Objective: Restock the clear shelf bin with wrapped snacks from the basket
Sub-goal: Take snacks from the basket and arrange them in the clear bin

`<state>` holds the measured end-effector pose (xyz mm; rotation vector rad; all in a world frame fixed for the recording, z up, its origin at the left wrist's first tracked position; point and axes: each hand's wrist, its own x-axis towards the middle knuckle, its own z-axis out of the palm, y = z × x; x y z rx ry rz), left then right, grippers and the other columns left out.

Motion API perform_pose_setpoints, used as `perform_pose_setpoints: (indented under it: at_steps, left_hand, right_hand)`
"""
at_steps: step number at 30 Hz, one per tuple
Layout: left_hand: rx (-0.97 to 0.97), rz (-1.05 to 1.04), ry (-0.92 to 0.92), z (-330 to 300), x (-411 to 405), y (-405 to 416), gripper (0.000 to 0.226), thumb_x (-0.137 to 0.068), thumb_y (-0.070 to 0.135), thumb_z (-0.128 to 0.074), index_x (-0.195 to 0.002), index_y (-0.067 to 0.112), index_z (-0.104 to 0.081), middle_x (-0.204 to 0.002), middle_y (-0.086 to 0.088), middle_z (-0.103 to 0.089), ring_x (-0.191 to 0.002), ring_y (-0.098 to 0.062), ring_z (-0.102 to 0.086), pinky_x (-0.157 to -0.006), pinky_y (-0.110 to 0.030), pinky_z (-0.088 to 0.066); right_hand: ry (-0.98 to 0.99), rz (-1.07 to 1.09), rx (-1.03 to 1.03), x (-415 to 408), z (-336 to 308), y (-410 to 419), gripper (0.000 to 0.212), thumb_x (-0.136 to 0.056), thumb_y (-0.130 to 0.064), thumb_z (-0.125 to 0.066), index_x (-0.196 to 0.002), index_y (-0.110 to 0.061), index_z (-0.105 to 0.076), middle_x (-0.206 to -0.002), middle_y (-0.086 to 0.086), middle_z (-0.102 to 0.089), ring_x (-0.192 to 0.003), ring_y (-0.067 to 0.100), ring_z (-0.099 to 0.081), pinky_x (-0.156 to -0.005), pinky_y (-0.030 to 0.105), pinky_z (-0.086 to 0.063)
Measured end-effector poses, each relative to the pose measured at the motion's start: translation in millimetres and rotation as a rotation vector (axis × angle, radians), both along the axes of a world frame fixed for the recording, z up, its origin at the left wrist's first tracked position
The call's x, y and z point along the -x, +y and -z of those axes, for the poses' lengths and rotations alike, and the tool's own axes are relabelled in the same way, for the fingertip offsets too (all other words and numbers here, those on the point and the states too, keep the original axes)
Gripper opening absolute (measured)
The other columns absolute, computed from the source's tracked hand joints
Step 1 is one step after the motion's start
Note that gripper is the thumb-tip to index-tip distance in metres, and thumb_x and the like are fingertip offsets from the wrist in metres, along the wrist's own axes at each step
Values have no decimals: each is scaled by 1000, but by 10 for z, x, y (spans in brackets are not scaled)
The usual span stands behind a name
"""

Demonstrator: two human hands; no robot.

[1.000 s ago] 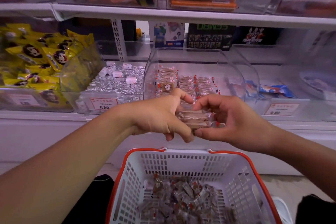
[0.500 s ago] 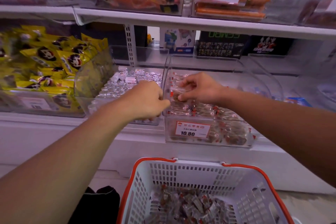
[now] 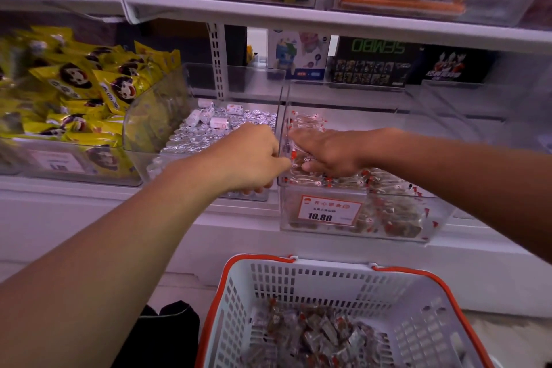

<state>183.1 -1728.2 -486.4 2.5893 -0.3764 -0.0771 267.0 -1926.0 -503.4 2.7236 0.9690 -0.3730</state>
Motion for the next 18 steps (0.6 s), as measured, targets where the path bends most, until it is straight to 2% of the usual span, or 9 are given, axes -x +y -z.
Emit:
perform_pose_setpoints:
  at_steps: [3,6,8,10,11,13,15,16,18]
  left_hand:
    - [-12,11,-2,-28,31,8,38,-97,29,-60,-66,8,-68,-61,-5,-72,-53,-18,-71,-51,-34,-60]
    - [-45,32,-46,-45,80,44,47,-97,42,-57,-67,7,-68,-61,-6,-71,-51,-16,-69,-58,-33,-58]
    - [-17,7,-64,-71,137,57,56,-94,53,-56,-64,7,-69,-57,-5,-70,-47,-13,-67,-51,-26,-53]
    - [74,-30,4,-130,197,95,53,-90,51,-60,-58,9,-69,-52,-1,-68,-43,-11,-65,-42,-21,-47]
    - [95,-27,67,-161,225,138,51,-89,45,-61,-53,10,-69,-49,-1,-67,-41,-12,-63,-40,-21,-45]
    - [40,29,297,-184,308,240,44,-85,37,-61,-49,12,-68,-48,-6,-65,-39,-14,-58,-39,-21,-40]
    - [-125,93,575,-105,404,258,38,-81,37,-60,-53,14,-72,-55,-8,-69,-42,-15,-59,-39,-19,-38]
    - [-232,117,684,-4,437,202,37,-81,38,-59,-57,14,-73,-59,-6,-71,-45,-15,-61,-40,-17,-39]
    - [-401,136,824,311,457,-28,35,-88,36,-56,-67,14,-73,-63,-3,-72,-50,-13,-64,-44,-15,-43]
  right_hand:
    - [-35,-18,-70,-12,-72,-48,79,-100,-48,-44,-158,-18,2,-166,5,-3,-152,19,-10,-122,34,-14]
    - [-96,52,-300,39,-94,-70,87,-90,-50,-63,-156,-20,-14,-159,9,-31,-142,26,-36,-113,36,-31]
    - [-151,89,-394,98,-110,-70,91,-82,-51,-71,-153,-18,-25,-153,10,-41,-135,28,-44,-108,36,-36]
    - [-177,174,-483,200,-182,-92,92,-80,-56,-70,-152,-17,-29,-153,8,-42,-136,26,-43,-109,35,-35]
    - [-199,222,-566,261,-245,-112,87,-82,-58,-68,-150,-16,-34,-151,7,-45,-135,25,-45,-109,35,-36]
    - [-361,262,-788,458,-336,-156,63,-89,-54,-62,-138,-17,-52,-136,3,-59,-124,17,-56,-104,34,-46]
    - [-620,175,-1063,839,-296,-182,27,-95,-45,-57,-107,-23,-67,-99,-9,-70,-89,2,-63,-78,21,-53]
    - [-730,80,-1173,1064,-194,-187,20,-98,-39,-55,-92,-24,-66,-81,-12,-64,-72,2,-58,-66,14,-45]
    - [-769,-75,-1274,1460,216,-149,30,-100,-29,-51,-73,-20,-58,-63,-8,-50,-57,4,-43,-55,18,-33]
